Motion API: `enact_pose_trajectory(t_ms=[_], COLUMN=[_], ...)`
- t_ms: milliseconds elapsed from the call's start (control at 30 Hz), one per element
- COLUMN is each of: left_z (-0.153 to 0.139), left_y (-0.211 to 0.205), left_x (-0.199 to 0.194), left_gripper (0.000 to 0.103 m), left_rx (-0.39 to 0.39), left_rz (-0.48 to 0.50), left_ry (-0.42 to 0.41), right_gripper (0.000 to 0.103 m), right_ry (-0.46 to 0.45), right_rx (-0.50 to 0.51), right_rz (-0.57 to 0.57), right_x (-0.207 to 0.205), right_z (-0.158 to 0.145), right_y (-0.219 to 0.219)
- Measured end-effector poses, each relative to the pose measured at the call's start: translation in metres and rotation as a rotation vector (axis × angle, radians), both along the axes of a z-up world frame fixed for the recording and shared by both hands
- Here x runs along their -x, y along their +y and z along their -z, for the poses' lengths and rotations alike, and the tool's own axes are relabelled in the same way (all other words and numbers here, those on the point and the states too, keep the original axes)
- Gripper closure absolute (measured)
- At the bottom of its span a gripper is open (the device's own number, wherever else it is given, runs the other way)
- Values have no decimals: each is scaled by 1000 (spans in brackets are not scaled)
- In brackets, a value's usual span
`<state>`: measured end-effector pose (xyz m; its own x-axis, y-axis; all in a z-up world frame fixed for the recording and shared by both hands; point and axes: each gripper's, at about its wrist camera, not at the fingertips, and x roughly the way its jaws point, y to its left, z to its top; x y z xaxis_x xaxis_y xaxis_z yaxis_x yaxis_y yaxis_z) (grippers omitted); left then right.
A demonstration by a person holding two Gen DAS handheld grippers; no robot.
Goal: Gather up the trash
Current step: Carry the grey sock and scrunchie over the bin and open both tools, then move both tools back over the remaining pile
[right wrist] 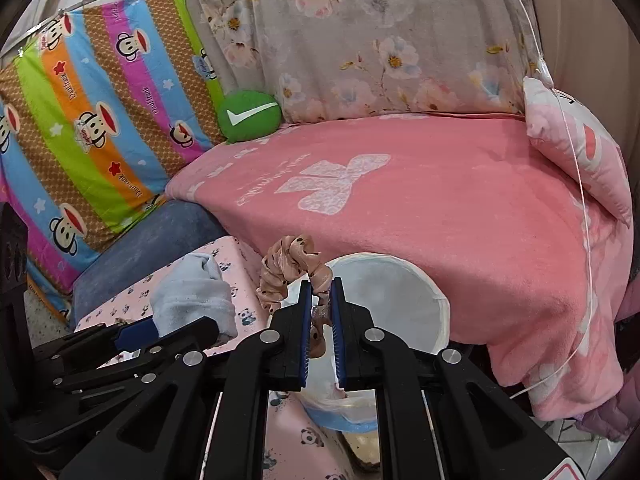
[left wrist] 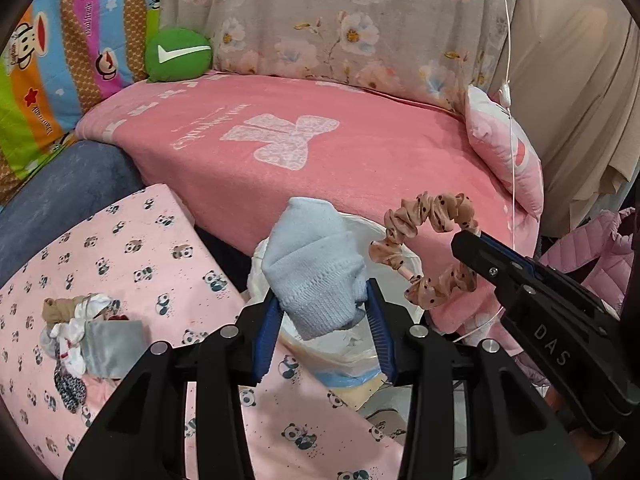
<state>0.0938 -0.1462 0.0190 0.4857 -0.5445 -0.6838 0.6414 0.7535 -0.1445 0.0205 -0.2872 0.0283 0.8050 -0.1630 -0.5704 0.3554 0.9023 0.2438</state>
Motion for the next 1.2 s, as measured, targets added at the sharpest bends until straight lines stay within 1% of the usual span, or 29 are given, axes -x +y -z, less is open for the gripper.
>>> enact_pose_trajectory(t_ms=[167, 300, 333, 367, 400, 433, 467, 500, 667, 733, 800, 867, 1200], left_z=[9, 18, 20, 21, 22, 23, 24, 24, 26, 26, 25, 26, 22], left_y=[-26, -40, -42, -44, -44, -43, -42, -41, -26, -19, -13, -6, 26], left_x=[-11, -21, -24, -26, -28, -30, -31, -32, -42, -45, -47, -49, -43], left_gripper=[62, 57, 53, 45, 39, 26, 19, 17, 17, 17, 17, 17, 17], left_rx=[-6, -10, -9, -10, -8, -6, -7, -9, -16, -12, -13, -14, -8], left_rz=[48, 58, 58, 56, 50, 35, 20, 7, -53, -74, -92, -108, -169], left_ry=[24, 49, 53, 58, 61, 58, 51, 44, 42, 43, 41, 44, 38], right_gripper=[92, 92, 92, 92, 92, 92, 91, 90, 86, 81, 69, 63, 60], right_ry=[19, 39, 45, 49, 52, 56, 59, 63, 72, 76, 75, 69, 68], right_rx=[-12, -18, -19, -21, -22, -24, -26, -28, -27, -19, -11, -5, -10], right_rz=[42, 62, 67, 70, 72, 75, 77, 76, 61, 55, 48, 43, 1], right_x=[-6, -14, -17, -17, -19, -21, -24, -27, -42, -47, -51, -54, -49], right_z=[10, 19, 21, 24, 26, 28, 30, 32, 40, 41, 40, 39, 32], right_y=[-26, -40, -44, -46, -48, -50, -52, -53, -50, -46, -40, -35, -3])
